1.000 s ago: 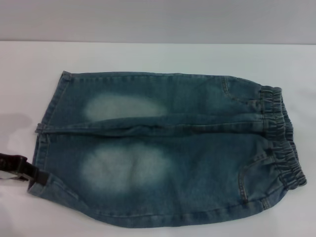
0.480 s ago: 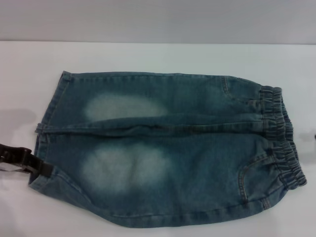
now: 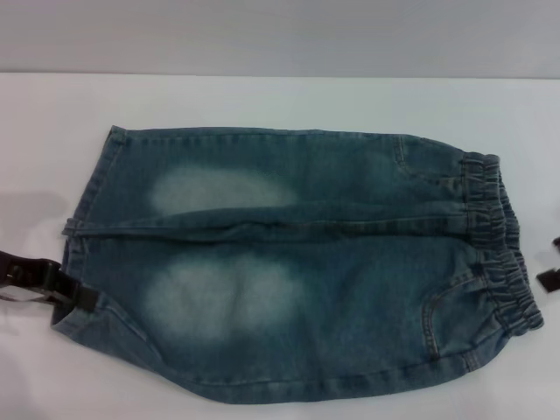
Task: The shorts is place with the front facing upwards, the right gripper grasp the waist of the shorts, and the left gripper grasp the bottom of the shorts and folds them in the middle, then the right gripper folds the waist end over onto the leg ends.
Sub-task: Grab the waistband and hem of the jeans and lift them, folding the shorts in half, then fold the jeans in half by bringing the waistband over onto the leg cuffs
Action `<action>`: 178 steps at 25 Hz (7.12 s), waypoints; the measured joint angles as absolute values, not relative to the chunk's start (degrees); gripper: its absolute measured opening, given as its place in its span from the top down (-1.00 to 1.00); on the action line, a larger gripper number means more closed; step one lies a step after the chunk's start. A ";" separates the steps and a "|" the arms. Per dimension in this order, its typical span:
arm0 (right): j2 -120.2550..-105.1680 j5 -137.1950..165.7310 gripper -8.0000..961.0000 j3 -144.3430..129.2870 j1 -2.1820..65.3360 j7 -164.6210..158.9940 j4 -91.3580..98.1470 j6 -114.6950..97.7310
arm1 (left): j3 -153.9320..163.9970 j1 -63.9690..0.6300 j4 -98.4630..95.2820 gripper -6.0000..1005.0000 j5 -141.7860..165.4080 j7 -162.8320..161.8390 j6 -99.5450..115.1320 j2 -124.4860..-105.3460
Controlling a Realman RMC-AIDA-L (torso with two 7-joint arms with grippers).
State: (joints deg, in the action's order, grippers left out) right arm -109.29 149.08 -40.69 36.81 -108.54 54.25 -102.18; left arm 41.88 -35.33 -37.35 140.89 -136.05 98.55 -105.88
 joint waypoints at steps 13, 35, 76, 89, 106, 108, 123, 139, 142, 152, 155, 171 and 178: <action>-111.39 154.75 -0.38 -45.96 37.99 -109.92 53.55 -100.05 | 40.47 -34.85 -37.17 0.90 140.81 -136.05 98.43 -106.08; -112.34 156.65 -0.34 -49.35 40.70 -109.70 47.67 -100.41 | 40.19 -34.20 -37.17 0.90 140.80 -135.70 98.44 -106.67; -113.44 152.08 0.46 -48.63 39.51 -105.49 46.43 -95.91 | 37.23 -35.11 -37.09 0.90 140.80 -134.60 98.17 -106.66; -109.17 138.95 0.98 -35.86 35.27 -103.83 45.21 -96.19 | 21.36 -35.78 -37.09 0.90 140.76 -135.95 93.37 -106.87; -112.68 117.01 0.91 -29.87 29.90 -97.38 32.49 -68.11 | 23.77 -37.44 -37.09 0.90 134.44 -132.32 73.14 -110.53; -113.42 116.73 0.91 -30.17 30.61 -96.86 32.06 -65.76 | 23.92 -37.88 -37.09 0.90 134.30 -131.48 71.71 -111.03; -116.63 110.72 0.85 -30.09 33.81 -90.03 31.54 -57.28 | 24.08 -38.94 -37.29 0.90 131.50 -127.26 65.14 -112.84; -117.66 108.60 0.79 -29.96 34.94 -85.14 26.74 -48.21 | 25.58 -39.07 -37.00 0.90 130.84 -119.03 59.19 -116.17; -117.69 108.51 0.78 -29.88 34.90 -85.24 26.68 -47.25 | 25.58 -38.55 -37.02 0.90 129.26 -117.90 56.90 -117.21; -118.22 108.01 -0.10 -29.88 34.21 -85.07 26.88 -46.60 | 25.58 -37.72 -36.34 0.31 124.98 -114.31 56.26 -117.59; -118.11 107.44 -0.17 -29.89 33.38 -85.41 27.63 -49.31 | 25.58 -37.39 -36.34 0.18 123.26 -112.62 57.52 -117.58; -107.71 132.22 -0.32 -32.88 35.21 -120.62 46.32 -83.14 | 25.57 -37.02 -36.29 -0.62 115.39 -104.25 66.31 -117.56; -107.89 147.41 -0.32 -37.49 42.36 -125.46 46.88 -86.07 | 25.67 -36.61 -35.42 -0.61 112.26 -103.36 68.82 -117.68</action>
